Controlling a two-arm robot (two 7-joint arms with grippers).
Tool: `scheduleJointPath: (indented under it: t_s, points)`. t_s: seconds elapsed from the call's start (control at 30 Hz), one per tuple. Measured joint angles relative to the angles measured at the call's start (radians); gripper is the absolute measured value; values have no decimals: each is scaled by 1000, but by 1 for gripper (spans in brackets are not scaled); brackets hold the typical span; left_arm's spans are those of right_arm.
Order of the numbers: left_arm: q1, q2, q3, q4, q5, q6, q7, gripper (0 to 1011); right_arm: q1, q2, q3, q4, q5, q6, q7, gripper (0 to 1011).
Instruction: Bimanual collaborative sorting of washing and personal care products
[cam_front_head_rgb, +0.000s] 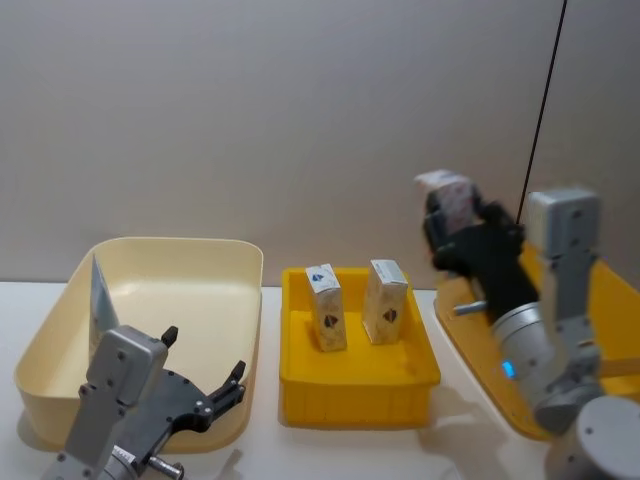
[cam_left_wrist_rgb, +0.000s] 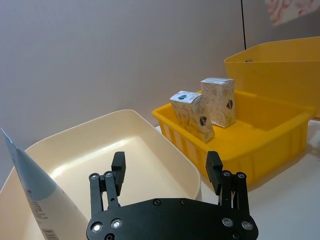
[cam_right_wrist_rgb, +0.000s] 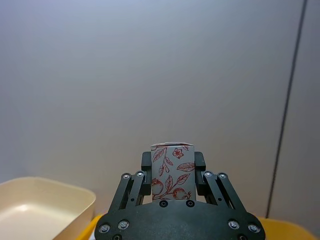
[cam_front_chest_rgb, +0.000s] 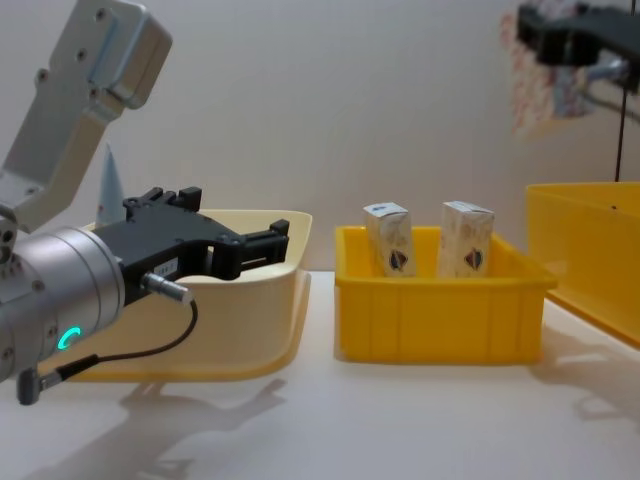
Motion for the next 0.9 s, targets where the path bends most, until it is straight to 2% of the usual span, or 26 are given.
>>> scheduleJointPath:
  t_s: [0.27, 0.5, 0.8, 0.9]
  points:
    - [0, 0, 0, 0, 0, 0, 0, 1003, -14, 33, 69, -64, -22, -34, -33, 473]
    - [0, 0, 0, 0, 0, 0, 0, 1003, -35, 57, 131, -102, -41, -40, -66, 472]
    - [0, 0, 0, 0, 0, 0, 0, 1003, -81, 76, 207, -129, -66, -8, -113, 472]
    - [0, 0, 0, 0, 0, 0, 0, 1003, -92, 78, 218, -130, -69, 1, -120, 472]
